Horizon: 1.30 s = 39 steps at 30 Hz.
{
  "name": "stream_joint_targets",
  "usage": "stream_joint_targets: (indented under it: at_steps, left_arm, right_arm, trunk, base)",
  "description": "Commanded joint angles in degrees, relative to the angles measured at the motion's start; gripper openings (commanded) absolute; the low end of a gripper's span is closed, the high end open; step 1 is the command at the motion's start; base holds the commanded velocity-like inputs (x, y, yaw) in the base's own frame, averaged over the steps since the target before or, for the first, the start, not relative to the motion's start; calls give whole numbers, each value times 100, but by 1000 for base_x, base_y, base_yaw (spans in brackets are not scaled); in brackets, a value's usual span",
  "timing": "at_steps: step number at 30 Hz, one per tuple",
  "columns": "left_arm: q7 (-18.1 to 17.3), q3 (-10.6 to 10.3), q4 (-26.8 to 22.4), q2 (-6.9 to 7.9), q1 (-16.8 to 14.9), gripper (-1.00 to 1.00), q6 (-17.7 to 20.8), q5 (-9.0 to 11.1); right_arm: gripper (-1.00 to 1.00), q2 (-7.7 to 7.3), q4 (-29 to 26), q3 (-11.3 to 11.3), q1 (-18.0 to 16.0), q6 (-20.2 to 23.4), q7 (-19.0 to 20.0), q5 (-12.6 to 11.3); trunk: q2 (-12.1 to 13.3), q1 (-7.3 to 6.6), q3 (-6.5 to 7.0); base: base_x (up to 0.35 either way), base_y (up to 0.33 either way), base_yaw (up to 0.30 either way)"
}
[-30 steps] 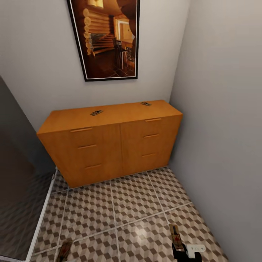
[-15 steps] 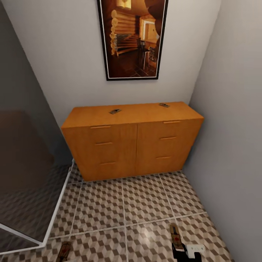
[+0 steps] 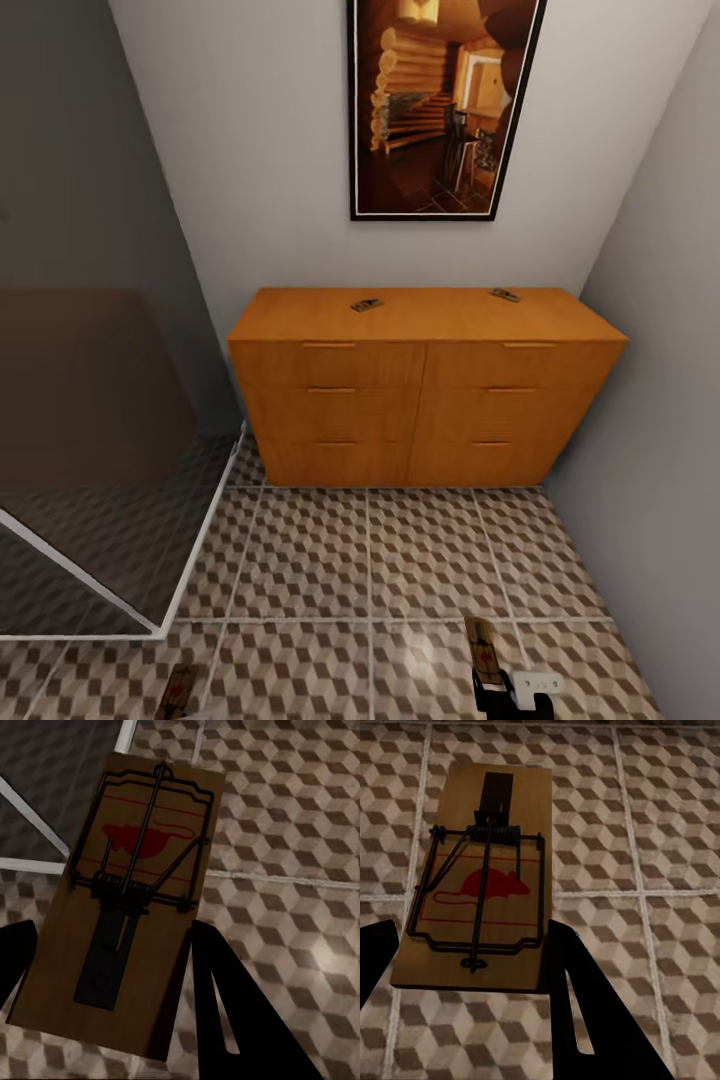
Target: Take the four mousetraps from the cabinet in the bathroom and place them on the bathroom floor. Make sure all four end up on the same floor surface, and ensure that at least two of them are either under or directly next to the same bathroom sink.
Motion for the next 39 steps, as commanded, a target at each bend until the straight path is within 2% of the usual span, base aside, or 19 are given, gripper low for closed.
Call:
stream_joint_targets:
  at_steps: [1, 9, 24, 35, 39]
  left_arm:
    - [21, -39, 22, -2, -7, -100, -29, 29]
    - [21, -42, 23, -11, -2, -100, -30, 29]
    - [21, -42, 23, -11, -1, -100, -30, 29]
    - [21, -43, 23, -11, -1, -100, -28, 29]
    - [21, -43, 23, -54, -1, -100, -28, 29]
  right_arm:
    - [-100, -7, 1, 42, -2, -17, -26, -44]
    - [-100, -12, 1, 46, -2, -17, -29, -44]
    - [-100, -2, 1, 52, -2, -17, -30, -43]
    - [-100, 2, 10, 55, -2, -17, -31, -35]
    - [-100, 6, 10, 56, -2, -17, -31, -36]
  trunk:
    - [-3, -1, -4]
    - [-3, -1, -4]
    - [-3, -1, -4]
    - [-3, -1, -4]
    - [-3, -1, -4]
  base:
    - [-144, 0, 286]
    - [-296, -17, 286]
    - [-299, -134, 286]
    - [-65, -16, 287]
    - [-1, 0, 286]
